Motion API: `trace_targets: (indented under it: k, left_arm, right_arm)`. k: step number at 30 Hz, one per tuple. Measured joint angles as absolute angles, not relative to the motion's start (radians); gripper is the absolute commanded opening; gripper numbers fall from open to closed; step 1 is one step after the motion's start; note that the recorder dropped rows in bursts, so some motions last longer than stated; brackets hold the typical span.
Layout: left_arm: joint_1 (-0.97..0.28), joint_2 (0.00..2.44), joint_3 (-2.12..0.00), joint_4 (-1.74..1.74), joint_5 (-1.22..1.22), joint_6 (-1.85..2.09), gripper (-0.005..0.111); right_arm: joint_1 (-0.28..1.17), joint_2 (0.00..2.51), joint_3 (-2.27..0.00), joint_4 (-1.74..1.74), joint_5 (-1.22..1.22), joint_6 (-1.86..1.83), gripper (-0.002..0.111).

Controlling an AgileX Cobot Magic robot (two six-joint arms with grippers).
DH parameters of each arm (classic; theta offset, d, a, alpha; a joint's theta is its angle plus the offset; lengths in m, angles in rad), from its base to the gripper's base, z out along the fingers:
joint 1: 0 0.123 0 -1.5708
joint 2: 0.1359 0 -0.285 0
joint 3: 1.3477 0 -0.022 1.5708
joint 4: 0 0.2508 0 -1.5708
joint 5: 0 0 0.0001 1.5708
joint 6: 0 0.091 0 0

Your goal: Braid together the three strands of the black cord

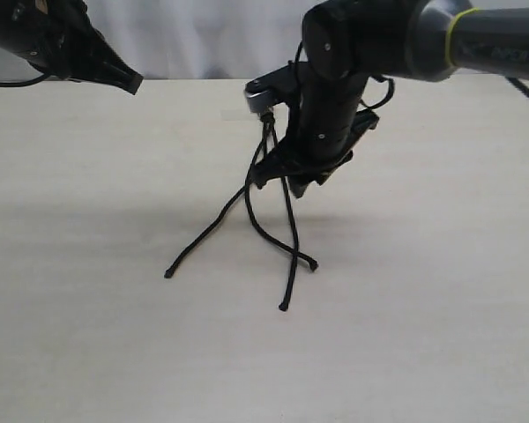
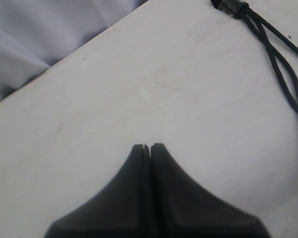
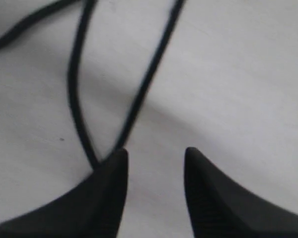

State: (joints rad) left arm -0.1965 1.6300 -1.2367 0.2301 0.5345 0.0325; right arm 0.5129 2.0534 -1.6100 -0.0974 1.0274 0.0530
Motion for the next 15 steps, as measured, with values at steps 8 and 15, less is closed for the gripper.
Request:
trace_targets:
  k: [8, 15]
  left_arm:
    - [-0.196, 1.63, -1.237, 0.226, 0.535, 0.032, 0.0]
    - [-0.196, 1.63, -1.237, 0.226, 0.535, 0.032, 0.0]
  right_arm:
    - [0.622, 2.179, -1.609, -0.032, 0.983, 0.0, 0.062]
    - [0.626, 2.22, -1.609, -0.047, 0.975, -0.016, 0.058]
